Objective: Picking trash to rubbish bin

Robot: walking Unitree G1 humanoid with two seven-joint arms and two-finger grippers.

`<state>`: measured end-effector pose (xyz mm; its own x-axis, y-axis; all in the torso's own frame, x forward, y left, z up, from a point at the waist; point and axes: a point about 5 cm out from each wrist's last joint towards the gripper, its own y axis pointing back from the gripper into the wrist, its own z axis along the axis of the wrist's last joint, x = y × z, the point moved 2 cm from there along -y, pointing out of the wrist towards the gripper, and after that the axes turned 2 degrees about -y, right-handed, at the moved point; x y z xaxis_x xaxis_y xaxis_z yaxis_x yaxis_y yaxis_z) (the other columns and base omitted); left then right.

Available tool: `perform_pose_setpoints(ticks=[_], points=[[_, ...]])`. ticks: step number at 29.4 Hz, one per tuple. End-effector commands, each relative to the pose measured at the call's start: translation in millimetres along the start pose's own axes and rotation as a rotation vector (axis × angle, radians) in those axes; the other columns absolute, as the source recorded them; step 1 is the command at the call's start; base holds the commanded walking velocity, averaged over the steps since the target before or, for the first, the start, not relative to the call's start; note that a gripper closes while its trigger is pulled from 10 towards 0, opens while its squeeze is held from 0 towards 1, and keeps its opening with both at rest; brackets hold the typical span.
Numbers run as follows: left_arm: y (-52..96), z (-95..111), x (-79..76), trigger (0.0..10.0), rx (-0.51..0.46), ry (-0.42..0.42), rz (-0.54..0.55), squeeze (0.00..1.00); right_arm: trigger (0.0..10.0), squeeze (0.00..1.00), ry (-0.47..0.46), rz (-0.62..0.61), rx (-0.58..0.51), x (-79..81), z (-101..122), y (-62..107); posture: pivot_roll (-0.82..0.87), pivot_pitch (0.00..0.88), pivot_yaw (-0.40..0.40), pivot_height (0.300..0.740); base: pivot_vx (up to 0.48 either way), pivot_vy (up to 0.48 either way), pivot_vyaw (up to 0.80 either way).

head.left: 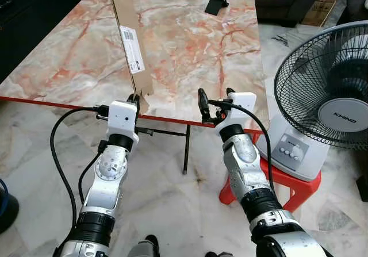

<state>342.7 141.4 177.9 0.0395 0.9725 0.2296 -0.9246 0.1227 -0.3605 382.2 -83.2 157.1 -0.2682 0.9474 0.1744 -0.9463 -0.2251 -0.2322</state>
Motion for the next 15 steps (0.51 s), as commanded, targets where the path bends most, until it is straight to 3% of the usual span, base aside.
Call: perform_pose_setpoints(ticks=[1,7,10,15], points=[[-2.1,4.7,1.2,10.0,-0.016,0.008,0.014,0.0,10.0,0.0,-0.001,-0.002,-0.009,1.0,1.4,-1.4,0.11,0.093,0.014,0.74,0.0,0.0,0.0],[-2.0,3.2,0.3,10.0,-0.008,0.003,0.012,0.0,10.0,0.0,0.015,0.001,-0.016,2.3,0.8,-0.2,0.11,0.088,0.017,0.74,0.0,0.0,0.0],[-1.7,3.1,-0.6,10.0,-0.005,0.002,0.011,0.0,10.0,0.0,0.017,0.0,-0.016,2.2,0.1,0.4,0.11,0.087,0.017,0.74,0.0,0.0,0.64],[-1.2,2.9,-1.3,10.0,-0.003,0.001,0.013,0.0,10.0,0.0,0.02,0.0,-0.015,2.0,-0.4,0.9,0.11,0.09,0.018,0.74,0.0,0.0,0.0]])
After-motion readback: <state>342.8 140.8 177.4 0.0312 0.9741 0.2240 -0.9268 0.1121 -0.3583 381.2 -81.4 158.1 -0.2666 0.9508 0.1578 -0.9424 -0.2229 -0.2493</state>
